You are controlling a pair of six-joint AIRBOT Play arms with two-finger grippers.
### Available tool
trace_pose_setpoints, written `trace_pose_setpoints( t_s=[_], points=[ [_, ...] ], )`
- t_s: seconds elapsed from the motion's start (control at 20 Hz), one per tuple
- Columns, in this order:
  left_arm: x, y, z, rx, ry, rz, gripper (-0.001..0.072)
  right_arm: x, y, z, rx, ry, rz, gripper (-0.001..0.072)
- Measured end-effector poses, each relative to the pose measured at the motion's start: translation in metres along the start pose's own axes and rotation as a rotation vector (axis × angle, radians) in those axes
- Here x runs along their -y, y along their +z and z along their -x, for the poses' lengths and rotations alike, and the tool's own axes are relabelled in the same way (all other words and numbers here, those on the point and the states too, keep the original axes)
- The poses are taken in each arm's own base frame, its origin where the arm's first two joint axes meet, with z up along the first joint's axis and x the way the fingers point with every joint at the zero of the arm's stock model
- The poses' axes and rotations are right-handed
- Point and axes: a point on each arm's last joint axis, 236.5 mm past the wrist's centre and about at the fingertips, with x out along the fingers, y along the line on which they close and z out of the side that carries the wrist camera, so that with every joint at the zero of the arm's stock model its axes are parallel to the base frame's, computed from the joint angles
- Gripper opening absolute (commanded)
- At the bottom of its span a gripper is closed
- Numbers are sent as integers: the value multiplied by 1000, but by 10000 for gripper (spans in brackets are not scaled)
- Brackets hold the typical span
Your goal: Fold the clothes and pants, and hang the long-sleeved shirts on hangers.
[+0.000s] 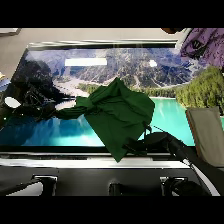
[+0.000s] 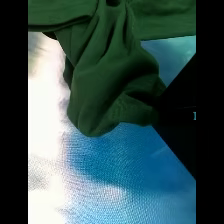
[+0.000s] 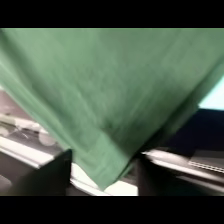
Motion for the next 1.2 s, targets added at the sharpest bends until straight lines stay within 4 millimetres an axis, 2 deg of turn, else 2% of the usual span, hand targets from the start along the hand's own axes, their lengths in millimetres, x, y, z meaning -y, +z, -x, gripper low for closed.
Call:
trace_pose_setpoints(
  t_s=[0.05, 0.15, 0.25, 0.3, 0.4, 0.5, 0.6, 0.65, 0.75, 0.85, 1.0, 1.1, 1.2],
  points=[
    [0, 0, 0, 1, 2, -1, 19, 1, 2, -3, 7, -2, -9, 23],
    [-1, 0, 0, 2, 4, -3, 18, -5, 8, -4, 24, 14, 2, 27],
    [0, 3, 4, 12, 5, -10, 17, -20, 23, 2, 63, 32, 62, 27],
    [3, 7, 9, 29, 6, -23, 17, -38, 34, 11, 93, 57, 96, 27],
    [12, 24, 30, 87, 11, -62, 17, -78, 56, 41, 141, 96, 202, 27],
    [26, 52, 68, 192, 25, -127, 17, -125, 92, 98, 268, 138, 303, 27],
    [46, 81, 122, 332, 39, -200, 17, -168, 123, 178, 430, 166, 399, 27],
    [58, 94, 158, 420, 47, -239, 17, -187, 132, 226, 521, 176, 448, 27],
    [84, 109, 236, 599, 62, -310, 17, -216, 131, 317, 695, 176, 538, 27],
    [107, 104, 311, 766, 79, -364, 17, -232, 109, 400, 866, 147, 621, 27],
    [126, 67, 406, 973, 110, -393, 17, -241, 53, 489, 1081, 94, 712, 27],
    [128, 34, 450, 1073, 136, -392, 17, -240, 16, 528, 1193, 72, 746, 27],
    [124, 4, 482, 1154, 165, -375, 16, -238, -10, 549, 1260, 80, 748, 27]
  ],
)
